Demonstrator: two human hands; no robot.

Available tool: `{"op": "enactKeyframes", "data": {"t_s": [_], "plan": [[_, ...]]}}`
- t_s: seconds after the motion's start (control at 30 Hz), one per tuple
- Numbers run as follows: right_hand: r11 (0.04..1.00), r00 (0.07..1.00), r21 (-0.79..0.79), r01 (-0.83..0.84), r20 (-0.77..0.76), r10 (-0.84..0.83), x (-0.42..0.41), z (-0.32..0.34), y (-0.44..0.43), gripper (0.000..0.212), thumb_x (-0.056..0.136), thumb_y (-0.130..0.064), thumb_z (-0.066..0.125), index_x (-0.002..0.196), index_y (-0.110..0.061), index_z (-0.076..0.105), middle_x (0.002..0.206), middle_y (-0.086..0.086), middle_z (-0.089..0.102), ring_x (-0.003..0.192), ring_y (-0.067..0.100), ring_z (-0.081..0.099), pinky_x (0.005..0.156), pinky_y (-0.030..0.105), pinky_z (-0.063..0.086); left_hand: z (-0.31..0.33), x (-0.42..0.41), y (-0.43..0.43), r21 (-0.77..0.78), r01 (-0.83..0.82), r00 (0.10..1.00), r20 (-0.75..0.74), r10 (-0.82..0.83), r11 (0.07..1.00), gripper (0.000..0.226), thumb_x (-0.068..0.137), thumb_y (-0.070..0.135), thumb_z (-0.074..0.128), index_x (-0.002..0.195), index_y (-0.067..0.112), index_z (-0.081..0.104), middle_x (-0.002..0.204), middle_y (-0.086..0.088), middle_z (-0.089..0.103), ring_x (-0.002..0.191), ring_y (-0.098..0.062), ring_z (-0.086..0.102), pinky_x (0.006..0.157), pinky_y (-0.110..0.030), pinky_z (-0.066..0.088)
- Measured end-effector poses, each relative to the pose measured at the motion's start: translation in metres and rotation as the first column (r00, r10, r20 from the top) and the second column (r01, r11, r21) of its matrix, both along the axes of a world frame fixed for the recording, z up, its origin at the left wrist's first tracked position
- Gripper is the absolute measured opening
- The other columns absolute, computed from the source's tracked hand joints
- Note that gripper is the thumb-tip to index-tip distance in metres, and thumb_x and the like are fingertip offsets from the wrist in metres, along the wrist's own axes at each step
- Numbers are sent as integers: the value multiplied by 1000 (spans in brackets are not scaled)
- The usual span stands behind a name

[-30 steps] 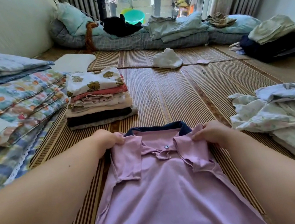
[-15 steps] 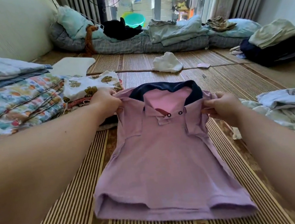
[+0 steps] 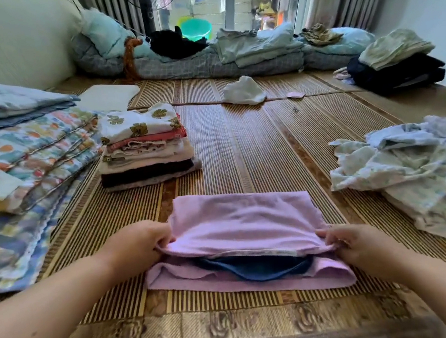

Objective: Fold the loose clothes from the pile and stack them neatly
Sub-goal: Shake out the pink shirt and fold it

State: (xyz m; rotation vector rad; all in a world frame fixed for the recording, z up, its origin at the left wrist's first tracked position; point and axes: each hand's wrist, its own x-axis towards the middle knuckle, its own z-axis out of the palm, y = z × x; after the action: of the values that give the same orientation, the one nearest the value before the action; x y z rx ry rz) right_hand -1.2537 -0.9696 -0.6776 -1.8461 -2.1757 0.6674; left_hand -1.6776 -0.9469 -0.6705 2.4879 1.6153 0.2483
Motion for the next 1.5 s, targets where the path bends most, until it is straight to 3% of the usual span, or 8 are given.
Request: {"op": "enactKeyframes", "data": {"t_s": [0.1, 0.3, 0.53, 0.73, 1.0, 1.17, 1.37, 1.5], "plan": [[998, 998, -41, 56, 24, -55, -14, 13, -12, 14, 73, -39, 53, 79, -46, 64, 109, -26, 66, 94, 1, 62, 91, 37, 49, 0, -3, -9, -22, 46, 999, 20, -46, 999, 16, 77, 27, 62, 78, 38, 50, 90, 18, 58, 84, -1, 51, 74, -19, 44], [986, 934, -167, -18, 349, 76, -54, 17, -22, 80, 66, -92, 9, 129, -55, 42, 139, -24, 42, 136, 10, 27, 105, 71, 5, 2, -11, -20, -110, 158, 967, -185, -176, 981, 55, 77, 71, 34, 124, 51, 54, 125, 32, 52, 129, 5, 24, 113, -29, 16], [978, 872, -133, 160, 483, -76, -71, 21, 42, 54, 94, -64, 24, 147, -49, 21, 162, -2, 2, 147, 33, -12, 107, 67, -12, 14, 38, -71, -129, 330, 922, -168, -349, 935, 47, 84, 67, 30, 118, 49, 56, 111, 27, 64, 140, 4, 18, 114, -46, -17], [933, 981, 334, -131, 181, 73, -91, 0, -2, 41, 95, -21, 47, 133, -34, 55, 145, -12, 46, 141, 9, 32, 117, 52, 20, 12, 122, -113, -261, 459, 871, -55, -488, 849, 44, 93, 55, 39, 132, 38, 50, 127, 11, 62, 145, -7, 18, 107, -57, -20], [938, 941, 85, -335, 70, 330, -66, -9, -86, 56, 86, -61, 30, 138, -47, 43, 150, -20, 35, 134, -11, 20, 117, 41, 18, 11, 139, -106, -187, 461, 887, 72, -455, 868, 40, 86, 58, 47, 122, 41, 53, 125, 21, 56, 121, 2, 42, 115, -47, 11], [900, 837, 9, -435, 372, 401, -64, -19, -111, 103, 57, -96, 36, 144, -55, -2, 156, -16, -17, 141, 8, -25, 112, 47, -11, -1, 76, -89, -221, 297, 937, -122, -328, 929, 82, 71, 72, 47, 145, 42, 31, 155, 24, 19, 142, 6, 7, 116, -31, 5], [876, 834, 226, -425, 474, 282, -79, -22, -130, 62, 67, -56, 73, 125, -37, 61, 134, 7, 59, 121, 34, 57, 81, 52, 54, -21, 64, -101, -152, 335, 922, -151, -357, 930, 86, 76, 55, 58, 150, 41, 16, 158, 21, 7, 139, 9, -6, 114, -18, -5], [928, 938, 151, -341, 116, 326, -61, -19, -129, 45, 92, -41, 43, 137, -45, 45, 147, -27, 25, 144, 2, 9, 116, 40, 10, -20, 61, -114, -53, 396, 911, -102, -399, 917, 77, 70, 62, 51, 143, 41, 37, 147, 23, 39, 134, 9, 28, 112, -13, 13]]}}
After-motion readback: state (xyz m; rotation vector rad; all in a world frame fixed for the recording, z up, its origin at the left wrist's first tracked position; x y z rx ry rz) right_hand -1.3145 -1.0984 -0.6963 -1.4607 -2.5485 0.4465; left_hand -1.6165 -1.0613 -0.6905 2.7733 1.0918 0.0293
